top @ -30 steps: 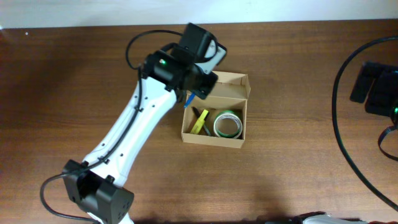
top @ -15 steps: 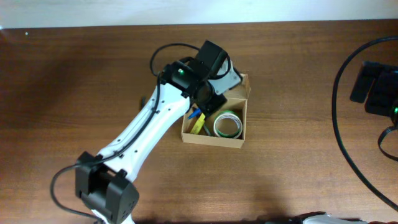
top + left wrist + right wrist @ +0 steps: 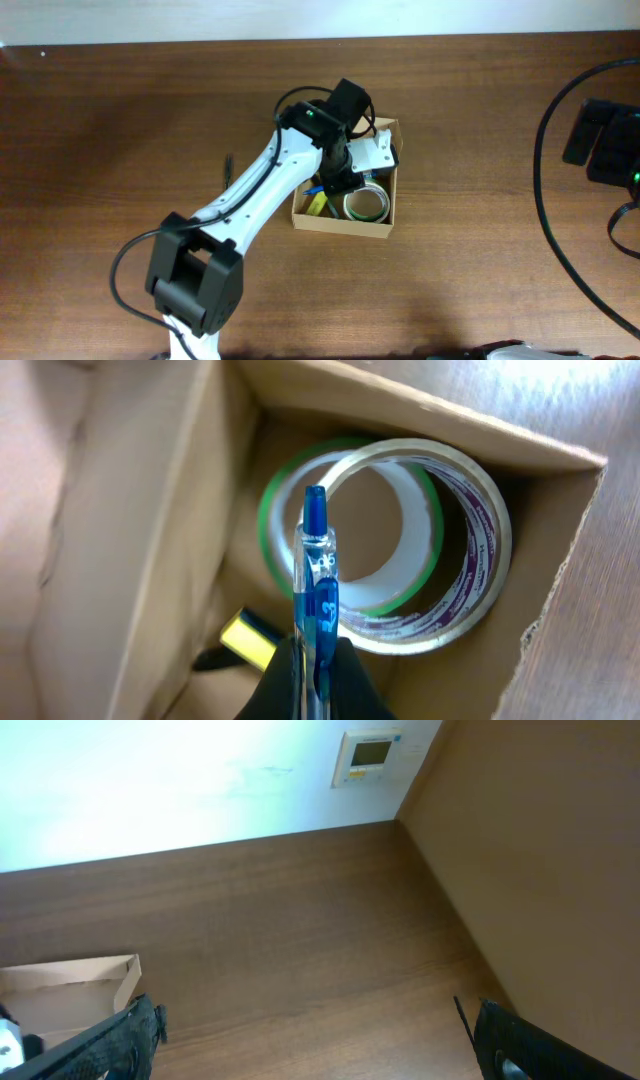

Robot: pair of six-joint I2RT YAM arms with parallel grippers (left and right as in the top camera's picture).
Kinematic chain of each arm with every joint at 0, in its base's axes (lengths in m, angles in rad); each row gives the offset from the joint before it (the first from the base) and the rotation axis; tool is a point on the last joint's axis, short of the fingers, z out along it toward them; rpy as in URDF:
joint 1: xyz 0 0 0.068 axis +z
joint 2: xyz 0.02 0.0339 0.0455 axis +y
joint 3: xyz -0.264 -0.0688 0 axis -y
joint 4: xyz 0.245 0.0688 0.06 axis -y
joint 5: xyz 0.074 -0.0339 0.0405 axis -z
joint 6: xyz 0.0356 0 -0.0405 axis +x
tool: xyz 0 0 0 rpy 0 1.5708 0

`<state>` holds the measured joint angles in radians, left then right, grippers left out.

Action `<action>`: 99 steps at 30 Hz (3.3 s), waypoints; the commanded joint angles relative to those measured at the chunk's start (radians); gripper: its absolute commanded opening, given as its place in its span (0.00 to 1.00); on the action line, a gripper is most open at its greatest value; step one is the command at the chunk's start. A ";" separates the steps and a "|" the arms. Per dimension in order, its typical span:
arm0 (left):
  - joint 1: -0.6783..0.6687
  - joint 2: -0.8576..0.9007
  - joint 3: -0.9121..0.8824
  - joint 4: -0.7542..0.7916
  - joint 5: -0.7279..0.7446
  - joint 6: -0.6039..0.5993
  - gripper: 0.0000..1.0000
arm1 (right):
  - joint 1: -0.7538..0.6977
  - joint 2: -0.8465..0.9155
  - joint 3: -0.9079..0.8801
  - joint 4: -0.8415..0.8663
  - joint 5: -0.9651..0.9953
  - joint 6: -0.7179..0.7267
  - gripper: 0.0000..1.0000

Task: Pack container
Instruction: 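Carry the blue pen into the box and release it, then move the left gripper over the grey pen, then grasp the grey pen with the left gripper and lift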

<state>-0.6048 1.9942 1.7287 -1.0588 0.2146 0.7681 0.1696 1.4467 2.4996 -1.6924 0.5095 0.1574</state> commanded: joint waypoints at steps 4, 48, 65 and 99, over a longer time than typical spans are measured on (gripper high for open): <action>-0.003 0.045 -0.010 -0.015 0.085 0.185 0.02 | -0.007 0.000 -0.003 -0.006 -0.002 0.004 0.99; 0.051 0.048 0.328 -0.007 -0.206 -0.139 0.64 | -0.007 0.002 -0.003 -0.006 -0.002 -0.004 0.99; 0.515 0.089 0.443 -0.285 -0.238 -0.984 0.35 | -0.007 0.005 -0.003 -0.006 -0.006 -0.003 0.99; 0.529 0.134 -0.265 0.058 -0.177 -0.999 0.36 | -0.007 0.032 -0.003 -0.006 -0.013 -0.003 0.99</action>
<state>-0.0765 2.1189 1.4879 -1.0237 0.0505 -0.2295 0.1696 1.4784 2.4981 -1.6924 0.5022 0.1535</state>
